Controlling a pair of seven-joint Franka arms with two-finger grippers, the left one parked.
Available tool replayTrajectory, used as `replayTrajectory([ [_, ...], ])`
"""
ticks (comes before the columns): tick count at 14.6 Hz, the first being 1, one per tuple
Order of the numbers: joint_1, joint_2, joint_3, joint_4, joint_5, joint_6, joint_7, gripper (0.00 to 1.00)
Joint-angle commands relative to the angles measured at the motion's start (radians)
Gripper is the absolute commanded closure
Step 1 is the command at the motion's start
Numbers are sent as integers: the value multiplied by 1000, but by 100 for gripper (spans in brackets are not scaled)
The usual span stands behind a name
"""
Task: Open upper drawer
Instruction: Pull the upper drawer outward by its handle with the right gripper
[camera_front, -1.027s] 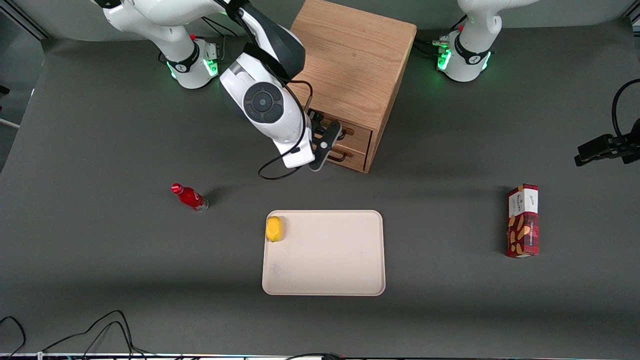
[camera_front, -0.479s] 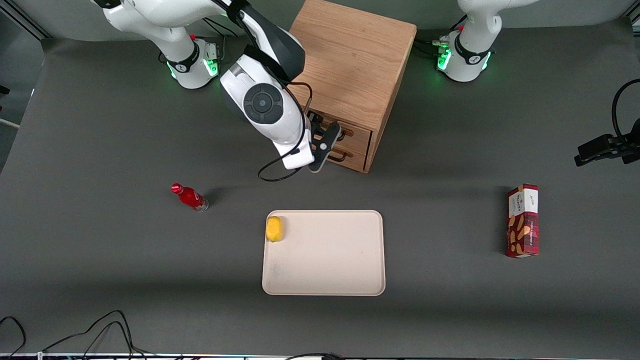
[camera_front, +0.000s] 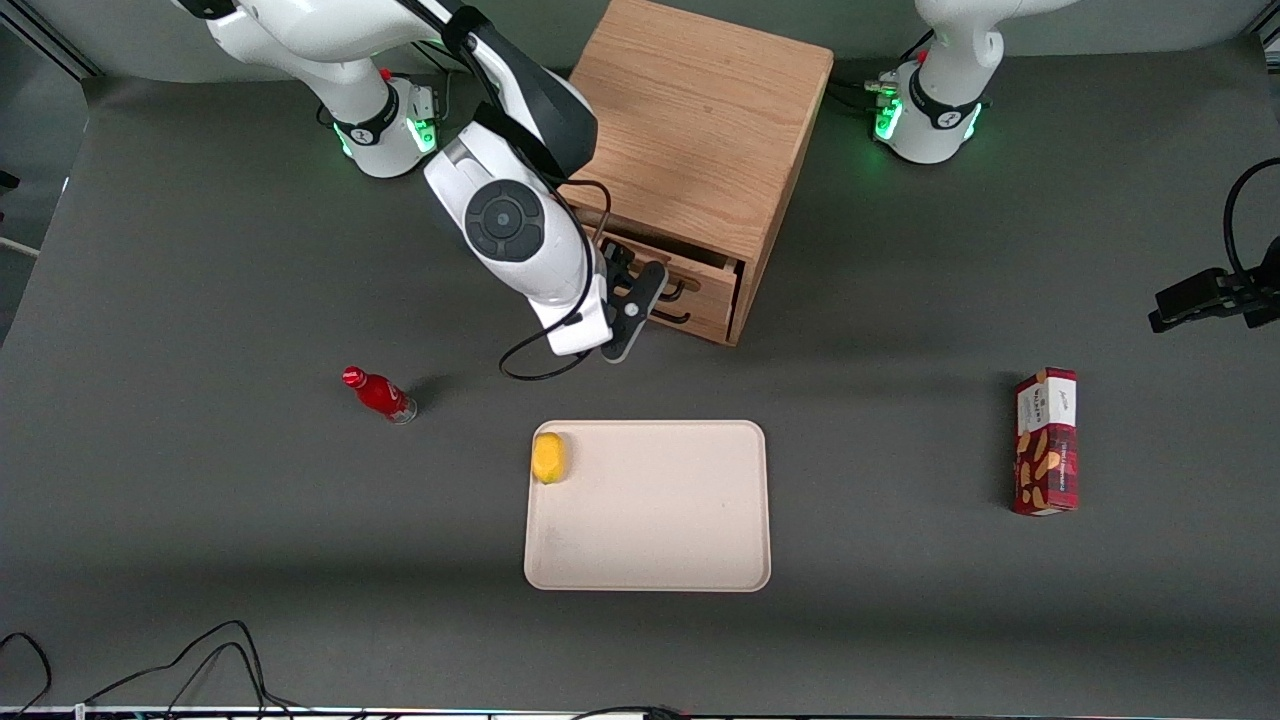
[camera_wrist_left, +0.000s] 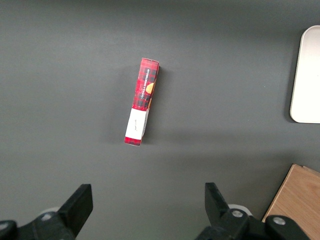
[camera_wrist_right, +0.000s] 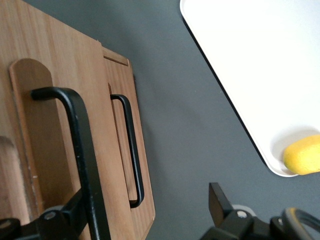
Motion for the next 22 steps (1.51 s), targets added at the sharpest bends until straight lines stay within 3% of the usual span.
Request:
replayTrajectory([
  [1, -6, 34, 4, 57, -18, 2, -19, 0],
  [22, -58, 131, -7, 170, -67, -14, -28, 0],
])
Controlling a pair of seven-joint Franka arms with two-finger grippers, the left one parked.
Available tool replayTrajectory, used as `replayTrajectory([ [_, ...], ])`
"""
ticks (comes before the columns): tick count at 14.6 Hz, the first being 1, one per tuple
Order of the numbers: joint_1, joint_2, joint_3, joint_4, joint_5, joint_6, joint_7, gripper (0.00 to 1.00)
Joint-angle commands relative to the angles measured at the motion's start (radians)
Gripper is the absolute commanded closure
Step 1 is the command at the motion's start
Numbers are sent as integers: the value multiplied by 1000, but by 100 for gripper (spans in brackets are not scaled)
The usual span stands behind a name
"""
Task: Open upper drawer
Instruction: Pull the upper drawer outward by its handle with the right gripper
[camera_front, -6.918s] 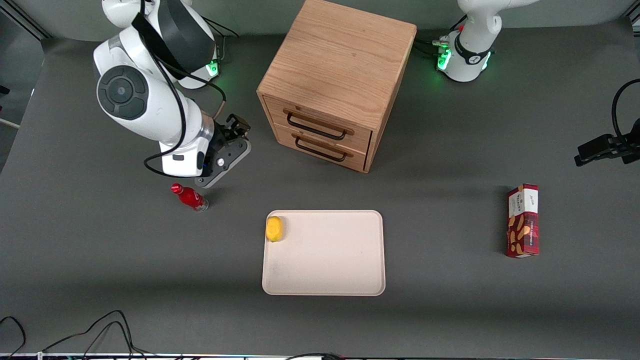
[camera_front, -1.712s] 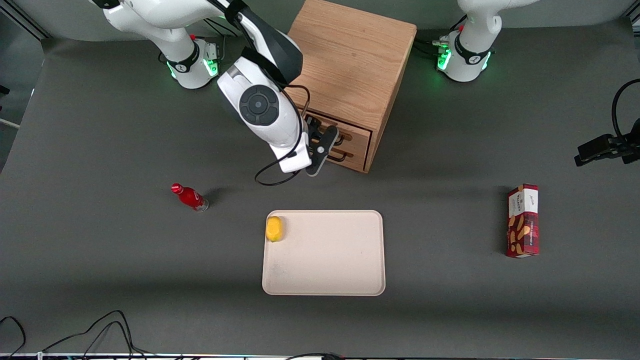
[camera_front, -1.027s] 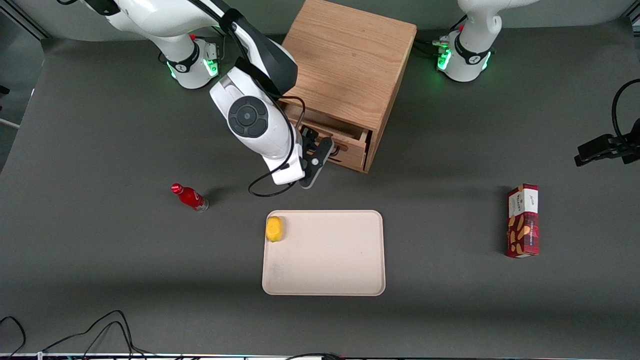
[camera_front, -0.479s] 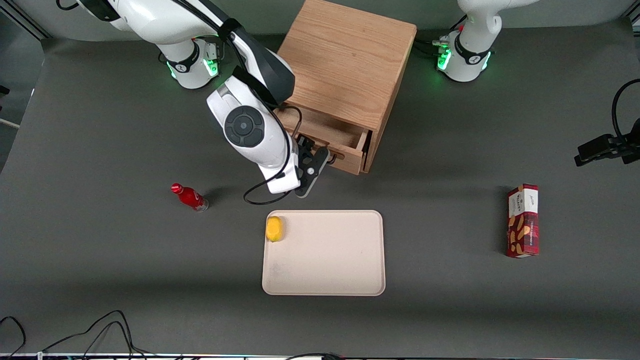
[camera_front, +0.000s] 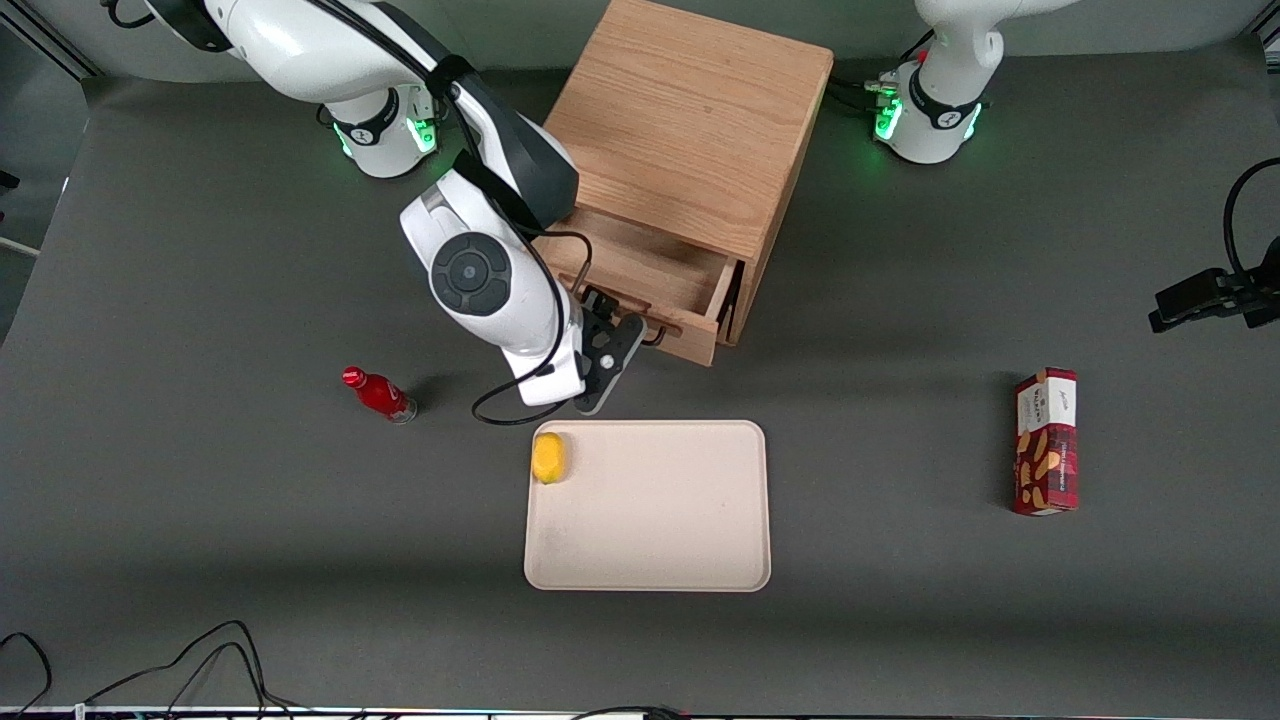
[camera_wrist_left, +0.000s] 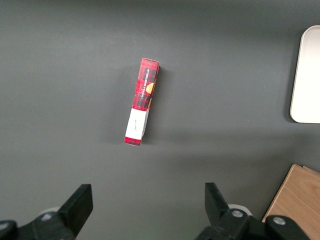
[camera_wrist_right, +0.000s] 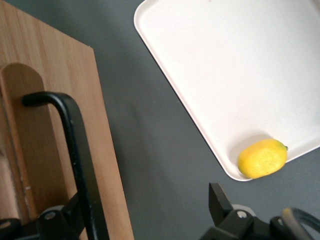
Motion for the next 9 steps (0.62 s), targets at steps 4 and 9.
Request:
replayTrajectory([
  [4, 0, 77, -9, 113, -16, -32, -17, 0],
  [9, -1, 99, -36, 161, -16, -45, -19, 0],
])
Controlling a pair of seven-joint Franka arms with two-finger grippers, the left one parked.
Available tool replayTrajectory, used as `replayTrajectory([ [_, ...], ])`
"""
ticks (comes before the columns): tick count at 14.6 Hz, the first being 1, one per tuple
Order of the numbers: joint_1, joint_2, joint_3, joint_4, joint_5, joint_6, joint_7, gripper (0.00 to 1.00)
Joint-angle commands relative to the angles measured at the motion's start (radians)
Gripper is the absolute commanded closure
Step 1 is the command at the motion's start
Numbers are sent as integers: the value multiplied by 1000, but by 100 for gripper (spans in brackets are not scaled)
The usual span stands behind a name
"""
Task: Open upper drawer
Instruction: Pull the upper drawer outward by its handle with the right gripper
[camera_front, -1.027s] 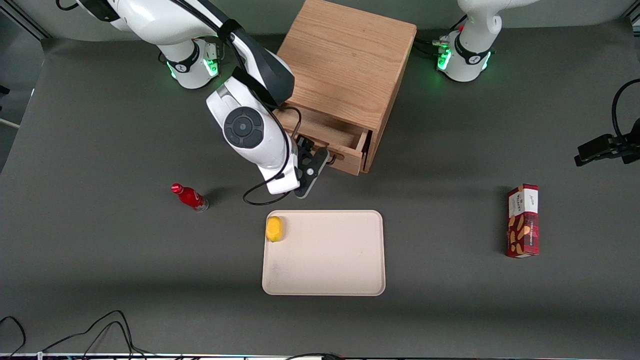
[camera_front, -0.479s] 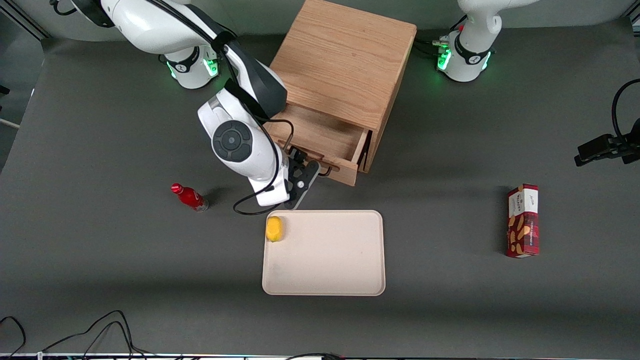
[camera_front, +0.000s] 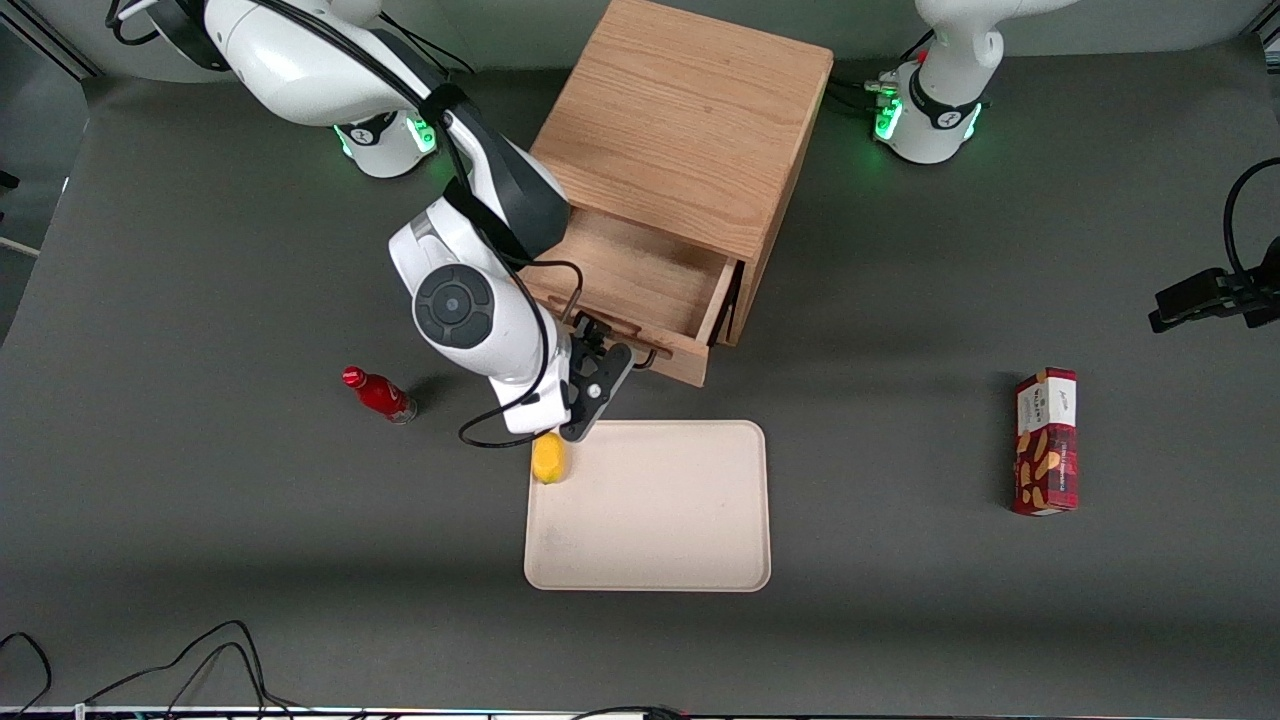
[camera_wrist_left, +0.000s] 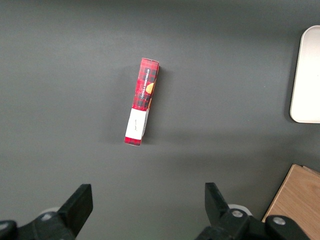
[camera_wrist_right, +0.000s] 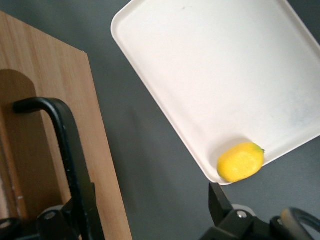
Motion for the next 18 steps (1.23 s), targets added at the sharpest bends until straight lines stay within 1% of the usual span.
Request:
replayTrajectory([
  [1, 3, 35, -7, 69, -15, -32, -17, 0],
  [9, -39, 55, -8, 96, -36, -32, -39, 0],
  [12, -39, 75, -33, 132, -35, -32, -39, 0],
  [18, -39, 129, -34, 217, -33, -31, -33, 0],
])
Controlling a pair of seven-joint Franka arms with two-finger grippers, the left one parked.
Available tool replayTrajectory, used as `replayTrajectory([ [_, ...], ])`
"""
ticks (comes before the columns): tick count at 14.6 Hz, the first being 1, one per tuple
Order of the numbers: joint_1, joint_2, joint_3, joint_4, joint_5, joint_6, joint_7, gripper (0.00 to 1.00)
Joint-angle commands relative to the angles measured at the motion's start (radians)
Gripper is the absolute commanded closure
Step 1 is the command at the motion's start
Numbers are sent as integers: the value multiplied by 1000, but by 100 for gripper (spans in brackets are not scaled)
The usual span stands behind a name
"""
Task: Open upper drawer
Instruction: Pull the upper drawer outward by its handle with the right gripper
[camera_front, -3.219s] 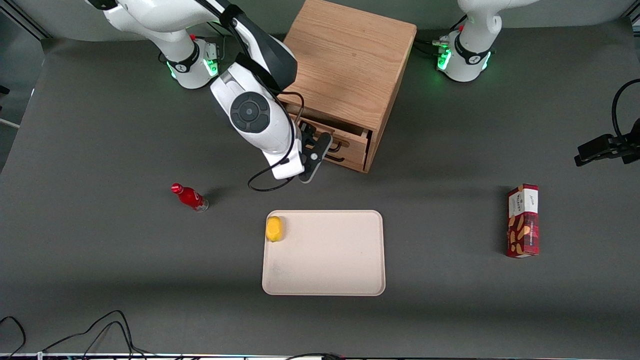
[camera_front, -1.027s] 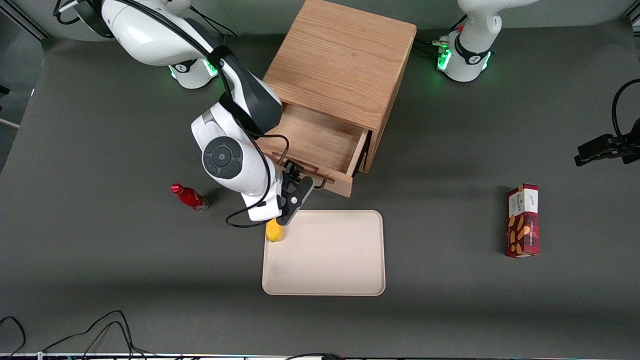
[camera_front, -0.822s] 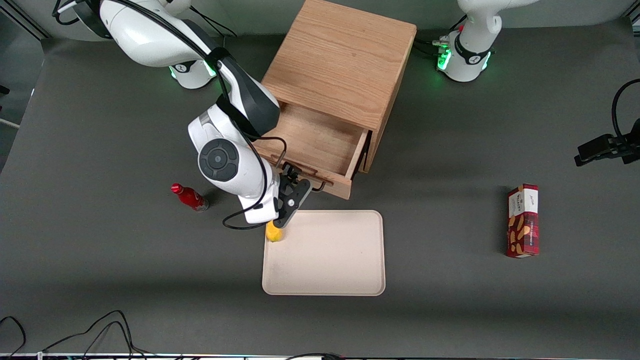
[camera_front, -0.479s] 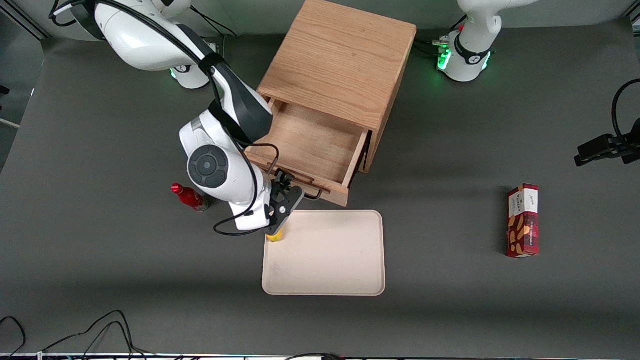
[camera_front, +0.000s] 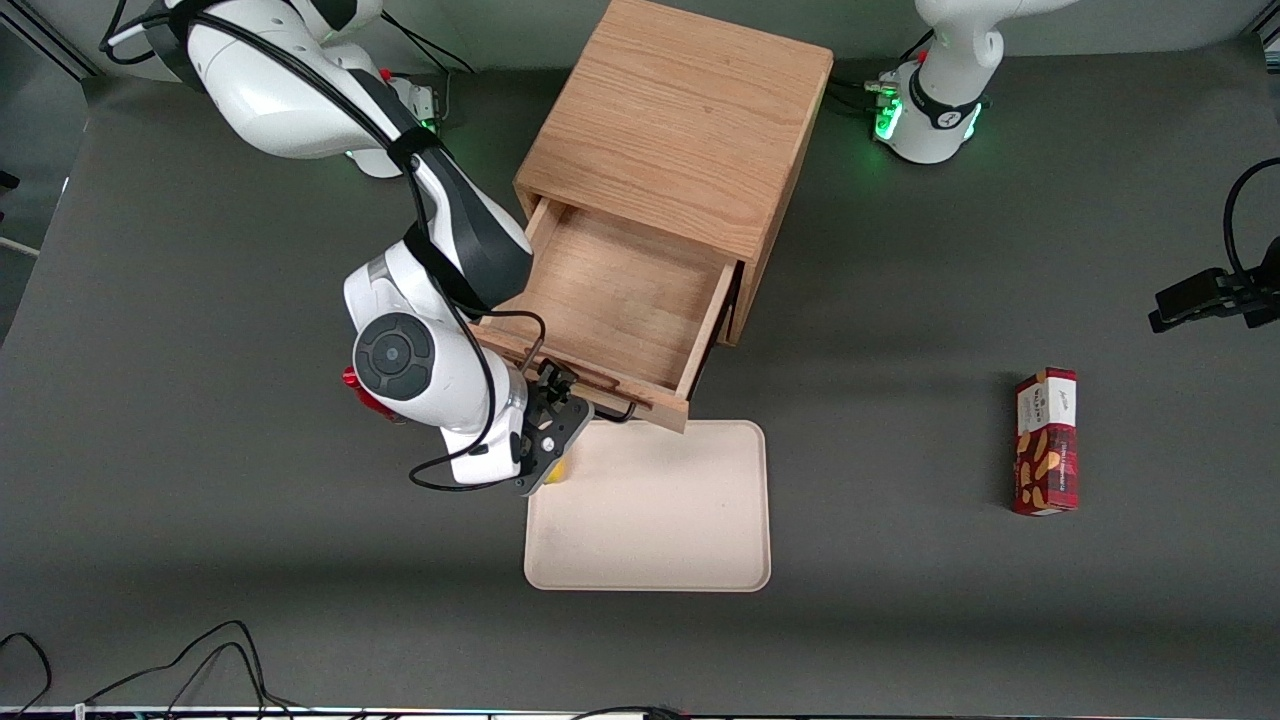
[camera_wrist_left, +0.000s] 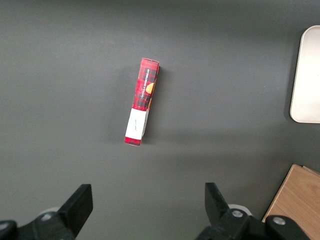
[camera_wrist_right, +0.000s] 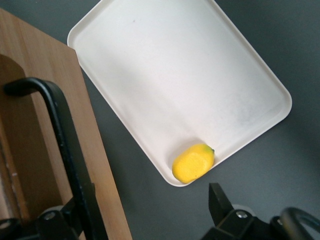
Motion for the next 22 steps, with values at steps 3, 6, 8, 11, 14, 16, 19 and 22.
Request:
replayTrajectory([
  [3, 4, 74, -4, 120, -13, -16, -14, 0],
  [6, 6, 79, -32, 132, -13, -10, -21, 0],
  [8, 4, 86, -38, 138, -13, -5, -32, 0],
  [11, 4, 93, -55, 156, -13, -5, -37, 0],
  [14, -3, 93, -56, 160, -11, 14, -35, 0],
  [16, -8, 94, -56, 166, -11, 27, -35, 0],
  [19, -8, 102, -56, 181, -11, 31, -34, 0],
  [22, -16, 102, -58, 184, -13, 41, -34, 0],
])
